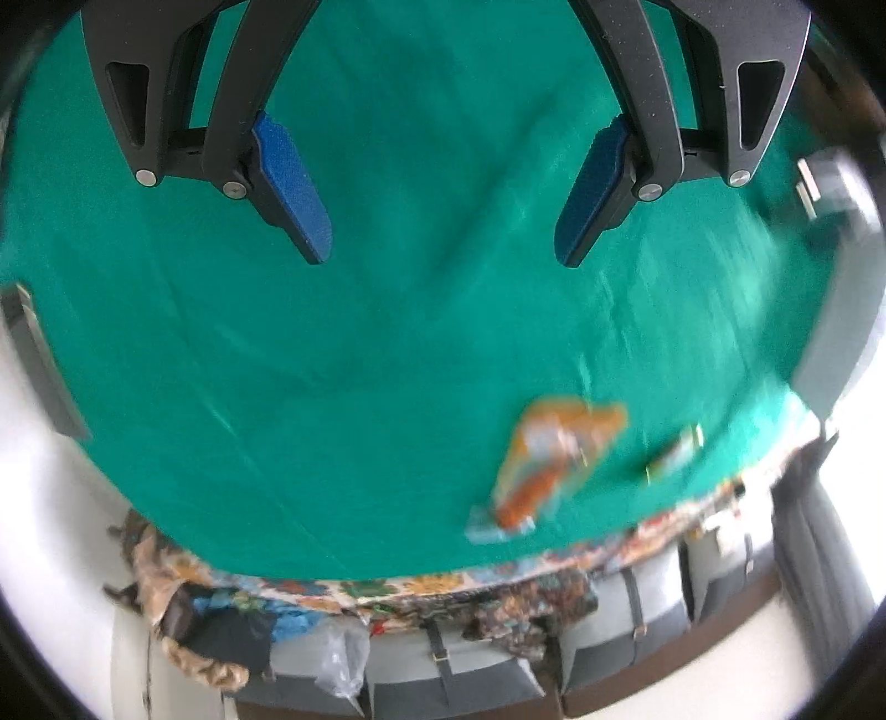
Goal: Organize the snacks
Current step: 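Grasp the orange sausage pack with the right tool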
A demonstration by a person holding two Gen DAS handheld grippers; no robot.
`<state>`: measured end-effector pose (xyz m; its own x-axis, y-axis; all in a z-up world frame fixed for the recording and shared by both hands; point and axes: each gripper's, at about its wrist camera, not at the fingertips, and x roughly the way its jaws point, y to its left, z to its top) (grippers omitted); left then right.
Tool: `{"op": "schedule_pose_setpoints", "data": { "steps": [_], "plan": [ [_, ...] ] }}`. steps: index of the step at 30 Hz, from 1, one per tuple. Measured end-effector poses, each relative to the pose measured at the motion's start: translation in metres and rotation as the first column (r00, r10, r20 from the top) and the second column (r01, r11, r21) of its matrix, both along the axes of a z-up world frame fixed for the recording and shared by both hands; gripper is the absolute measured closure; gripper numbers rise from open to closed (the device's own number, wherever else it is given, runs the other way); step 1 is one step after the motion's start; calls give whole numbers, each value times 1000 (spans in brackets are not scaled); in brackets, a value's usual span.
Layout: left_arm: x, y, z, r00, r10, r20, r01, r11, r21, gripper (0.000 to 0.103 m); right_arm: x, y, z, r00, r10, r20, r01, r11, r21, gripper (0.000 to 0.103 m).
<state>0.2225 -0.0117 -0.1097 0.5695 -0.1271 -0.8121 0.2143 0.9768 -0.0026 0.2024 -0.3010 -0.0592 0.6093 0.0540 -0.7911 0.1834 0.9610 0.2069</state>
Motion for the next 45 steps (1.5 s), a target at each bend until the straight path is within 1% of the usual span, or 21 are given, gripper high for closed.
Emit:
{"op": "schedule_pose_setpoints", "data": {
  "steps": [3, 5, 8, 10, 12, 14, 15, 16, 17, 20, 21, 22, 24, 27, 31, 33, 36, 37, 38, 41, 45],
  "plan": [
    [0, 0, 0, 1000, 0, 0, 0, 1000, 0, 0, 73, 2, 3, 999, -33, -32, 37, 993, 115, 18],
    [0, 0, 0, 1000, 0, 0, 0, 1000, 0, 0, 118, 7, 0, 997, -58, -46, 62, 994, 96, 18],
    [0, 0, 0, 1000, 0, 0, 0, 1000, -1, 0, 182, 14, -17, 989, -93, -118, 103, 992, 77, 18],
    [0, 0, 0, 1000, 0, 0, 0, 1000, 0, 0, 207, 16, -29, 979, -123, -164, 134, 989, 58, 16],
    [0, 0, 0, 1000, 0, 0, 0, 1000, -1, 0, 222, 27, -34, 976, -137, -172, 132, 990, -39, 15],
    [0, 0, 0, 1000, 0, 0, 0, 1000, -1, 0, 230, 43, -38, 975, -109, -194, 81, 986, -143, 14],
    [0, 0, 0, 1000, 0, 0, 0, 1000, -1, 0, 228, 49, -39, 981, -66, -180, 39, 988, -152, 14],
    [0, 0, 0, 1000, 0, 0, 0, 1000, -1, 0, 224, 53, -38, 983, -36, -179, 4, 985, -173, 19],
    [0, 0, 0, 1000, 0, 0, 0, 1000, -1, 0, 219, 53, -38, 984, -9, -178, -23, 984, -174, 20],
    [0, 0, 0, 1000, 0, 1, 0, 1000, -1, 0, 199, 50, -36, 982, 52, -183, -83, 983, -165, 30],
    [0, 0, 0, 1000, 0, 1, 0, 1000, -1, 0, 188, 47, -33, 982, 78, -172, -104, 983, -150, 44],
    [0, 0, 0, 1000, 0, 0, 0, 1000, -1, 0, 176, 41, -30, 982, 101, -160, -122, 985, -124, 47],
    [0, 0, 0, 1000, 0, 1, 0, 1000, -1, 0, 156, 30, -32, 972, 159, -171, -172, 983, -63, 47],
    [1, 0, 1, 1000, 1, 1, -1, 1000, -1, 0, 108, 22, -32, 959, 227, -170, -242, 968, -73, 47],
    [1, 0, 1, 1000, 1, 1, -1, 1000, -1, 0, 39, 11, -31, 947, 280, -156, -294, 953, -75, 47],
    [1, 0, 1, 1000, 1, 1, -1, 1000, 0, 0, 6, 5, -32, 949, 290, -124, -301, 951, -78, 46],
    [1, 0, 1, 1000, 1, 1, -1, 1000, -1, 0, -31, 0, -34, 957, 283, -58, -287, 954, -87, 38],
    [1, 0, 0, 1000, 1, 1, -1, 1000, -1, 0, -39, -1, -36, 961, 272, -43, -275, 956, -98, 30],
    [1, 0, 1, 1000, 1, 1, -1, 1000, -1, 0, -45, -1, -38, 965, 262, -28, -264, 958, -111, 28],
    [1, 0, 0, 1000, 1, 1, -1, 1000, -1, 0, -55, 3, -41, 968, 249, 7, -245, 958, -146, 25],
    [1, 0, 1, 1000, 1, 1, -1, 1000, -1, 0, -52, 7, -41, 973, 232, 1, -229, 962, -151, 20]
  ]
}}
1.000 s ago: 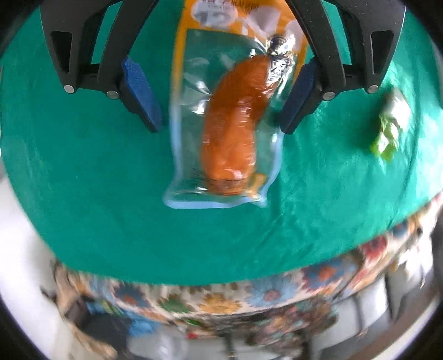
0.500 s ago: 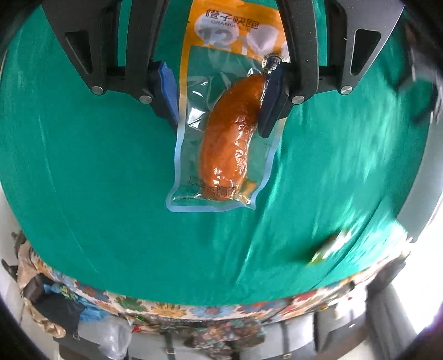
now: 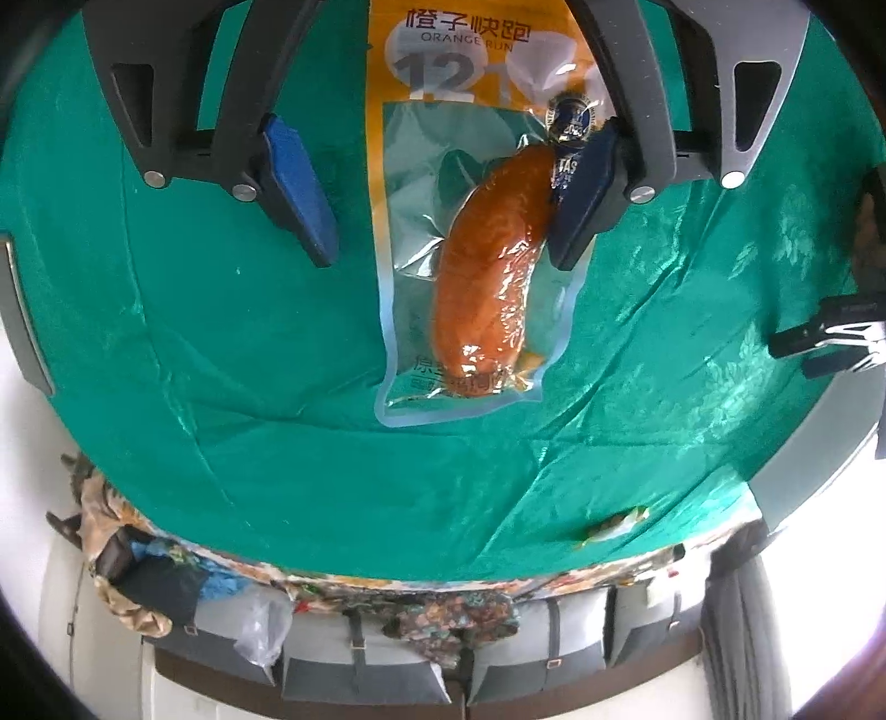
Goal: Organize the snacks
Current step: 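Grasp the orange sausage pack with the right tool, then grasp the green-and-white wafer bag with the left tool while the right tool holds the orange pack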
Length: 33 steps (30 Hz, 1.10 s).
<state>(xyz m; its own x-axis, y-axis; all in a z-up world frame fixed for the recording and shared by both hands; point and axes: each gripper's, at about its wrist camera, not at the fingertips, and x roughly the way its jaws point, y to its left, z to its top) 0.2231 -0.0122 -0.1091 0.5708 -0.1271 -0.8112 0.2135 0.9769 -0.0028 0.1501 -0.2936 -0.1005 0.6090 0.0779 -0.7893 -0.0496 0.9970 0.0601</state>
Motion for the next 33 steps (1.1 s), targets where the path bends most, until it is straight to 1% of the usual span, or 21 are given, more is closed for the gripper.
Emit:
{"op": "schedule_pose_setpoints", "data": {
  "steps": [6, 18, 19, 20, 23, 24, 26, 28, 30, 33],
  "plan": [
    [0, 0, 0, 1000, 0, 0, 0, 1000, 0, 0, -5, -4, -2, 1000, -11, -5, 11, 1000, -3, 17],
    [1, 0, 0, 1000, 1, 1, -1, 1000, 0, 0, -5, -5, -1, 1000, -14, -3, 14, 1000, -2, 17],
    [1, 0, 0, 1000, -2, -4, 2, 1000, 2, 0, -5, -5, -1, 1000, -14, -3, 14, 1000, -2, 17],
    [5, -1, 1, 1000, -11, -25, 11, 1000, 7, 0, -5, -5, -1, 1000, -14, -3, 14, 1000, -2, 17],
    [30, -7, 6, 989, -66, -135, 71, 997, 29, 1, -6, -5, -1, 1000, -14, -3, 14, 1000, -2, 17],
    [44, -10, 12, 984, -87, -153, 92, 995, 27, 1, -6, -5, -1, 1000, -14, -3, 14, 1000, -2, 17],
    [64, -15, 26, 984, -118, -131, 121, 992, 18, 1, -6, -5, -1, 1000, -14, -3, 14, 1000, -2, 17],
    [95, -27, 45, 983, -156, -98, 159, 987, 25, 1, -5, -5, -1, 1000, -14, -3, 14, 1000, -1, 17],
    [126, -41, 54, 975, -192, -108, 196, 980, 25, 1, -6, -5, -2, 1000, -14, -3, 14, 1000, -1, 17],
    [175, -65, 54, 966, -220, -134, 229, 972, 56, 1, -6, -4, -2, 1000, -14, -2, 14, 1000, -1, 17]
  ]
}}
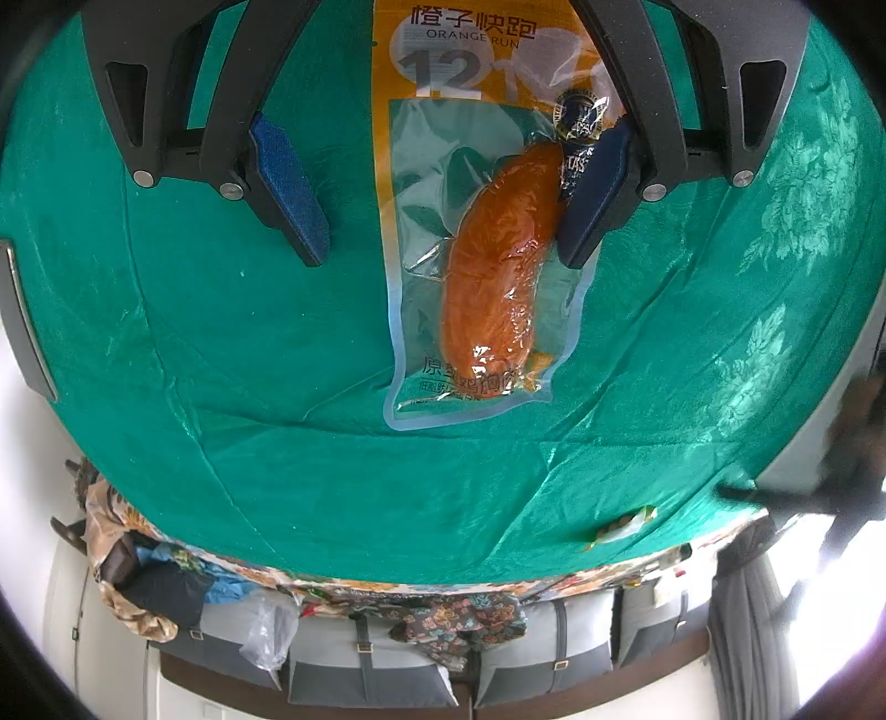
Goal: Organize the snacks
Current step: 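Grasp the green-and-white wafer bag with the left tool while the right tool holds the orange pack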
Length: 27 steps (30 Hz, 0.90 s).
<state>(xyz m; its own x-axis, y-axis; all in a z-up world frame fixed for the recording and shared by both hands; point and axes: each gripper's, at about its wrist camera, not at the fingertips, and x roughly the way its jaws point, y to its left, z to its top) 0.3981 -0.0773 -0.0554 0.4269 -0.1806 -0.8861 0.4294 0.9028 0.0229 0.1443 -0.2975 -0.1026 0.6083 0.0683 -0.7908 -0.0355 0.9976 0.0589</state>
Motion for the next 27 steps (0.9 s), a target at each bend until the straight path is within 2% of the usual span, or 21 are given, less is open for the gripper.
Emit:
{"op": "schedule_pose_setpoints", "data": {
  "steps": [2, 6, 7, 8, 9, 10, 11, 15, 17, 20, 24, 27],
  "plan": [
    [29, -14, -7, 1000, 14, -20, -14, 1000, 14, 1, 0, 0, 0, 1000, 0, 0, 0, 1000, 0, 17],
    [75, -25, -33, 990, 132, -38, -131, 991, 39, 2, 0, 1, -1, 1000, 0, 0, 0, 1000, 0, 17],
    [80, -25, -39, 987, 153, -45, -152, 988, 40, 10, 0, 1, -1, 1000, 0, 0, 0, 1000, 0, 17],
    [82, -25, -42, 986, 159, -46, -158, 987, 24, 14, 0, 1, -1, 1000, 0, 0, 0, 1000, 0, 17],
    [80, -22, -40, 985, 169, -24, -169, 985, -26, 36, 0, 1, -1, 1000, 0, 0, 0, 1000, 0, 17],
    [79, -22, -37, 983, 183, 10, -182, 983, -27, 59, 0, 1, -1, 1000, 0, 0, 0, 1000, 0, 17],
    [77, -20, -34, 982, 188, 12, -187, 981, -49, 59, 0, 1, -1, 1000, -1, 0, 1, 1000, 0, 17],
    [55, -15, -33, 987, 157, 45, -157, 988, -2, 60, -1, 1, -1, 1000, -1, 0, 1, 1000, 0, 17],
    [36, -2, -28, 985, 165, 43, -164, 986, -22, 60, -1, 1, -1, 1000, -1, 1, 1, 1000, 1, 17],
    [-10, 23, -19, 982, 186, 43, -185, 982, -42, 60, 0, 1, -1, 1000, -1, 1, 1, 1000, 1, 17],
    [-88, 49, -15, 984, 177, 25, -177, 984, -15, 60, -1, 1, -1, 1000, -1, 1, 1, 1000, 2, 17],
    [-135, 53, -21, 986, 167, 14, -167, 986, 4, 60, -1, 0, -1, 1000, -1, 1, 1, 1000, 2, 17]
  ]
}}
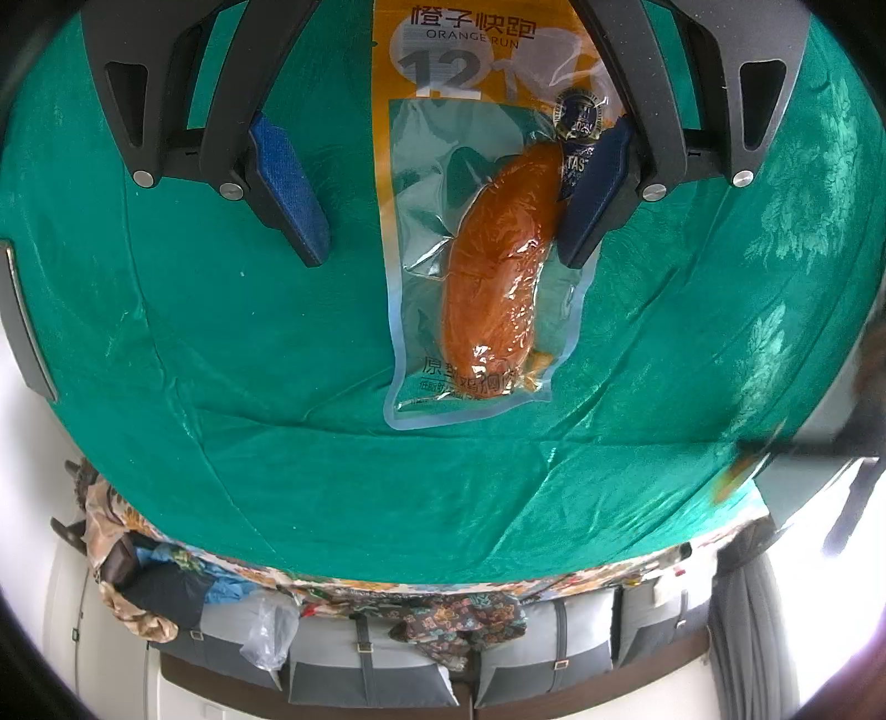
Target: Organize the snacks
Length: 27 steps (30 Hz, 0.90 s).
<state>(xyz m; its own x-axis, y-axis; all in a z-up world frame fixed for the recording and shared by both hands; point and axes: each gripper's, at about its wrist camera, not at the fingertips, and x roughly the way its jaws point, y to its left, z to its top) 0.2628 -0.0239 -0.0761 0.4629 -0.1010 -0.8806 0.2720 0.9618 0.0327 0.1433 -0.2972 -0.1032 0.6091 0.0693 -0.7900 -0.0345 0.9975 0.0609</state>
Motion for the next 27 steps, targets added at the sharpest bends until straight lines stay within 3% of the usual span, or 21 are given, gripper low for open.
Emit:
{"op": "schedule_pose_setpoints", "data": {
  "steps": [6, 8, 9, 10, 14, 20, 27],
  "plan": [
    [-50, -8, -15, 998, -7, 58, 9, 1000, -27, 56, 0, 0, 0, 1000, -1, 1, 1, 1000, 0, 17],
    [-51, -6, -19, 996, 18, 83, -14, 998, -55, 38, 0, 0, 0, 1000, -1, 1, 1, 1000, 0, 17],
    [-50, -5, -21, 995, 39, 91, -33, 998, -59, 23, 0, 0, 0, 1000, -1, 1, 1, 1000, 0, 17],
    [-50, -3, -23, 993, 56, 99, -50, 997, -65, 18, 0, 0, 0, 1000, -1, 1, 1, 1000, 1, 17],
    [-53, -1, -26, 990, 61, 128, -52, 996, -73, 16, 0, 0, 0, 1000, -1, 1, 1, 1000, 1, 17],
    [-50, 1, -32, 989, 88, 118, -80, 994, -68, 1, 0, 0, 0, 1000, -2, 2, 2, 1000, 1, 17],
    [-50, 0, -32, 989, 89, 117, -81, 994, -67, 0, 0, 0, 0, 1000, -2, 2, 2, 1000, 2, 17]
  ]
}}
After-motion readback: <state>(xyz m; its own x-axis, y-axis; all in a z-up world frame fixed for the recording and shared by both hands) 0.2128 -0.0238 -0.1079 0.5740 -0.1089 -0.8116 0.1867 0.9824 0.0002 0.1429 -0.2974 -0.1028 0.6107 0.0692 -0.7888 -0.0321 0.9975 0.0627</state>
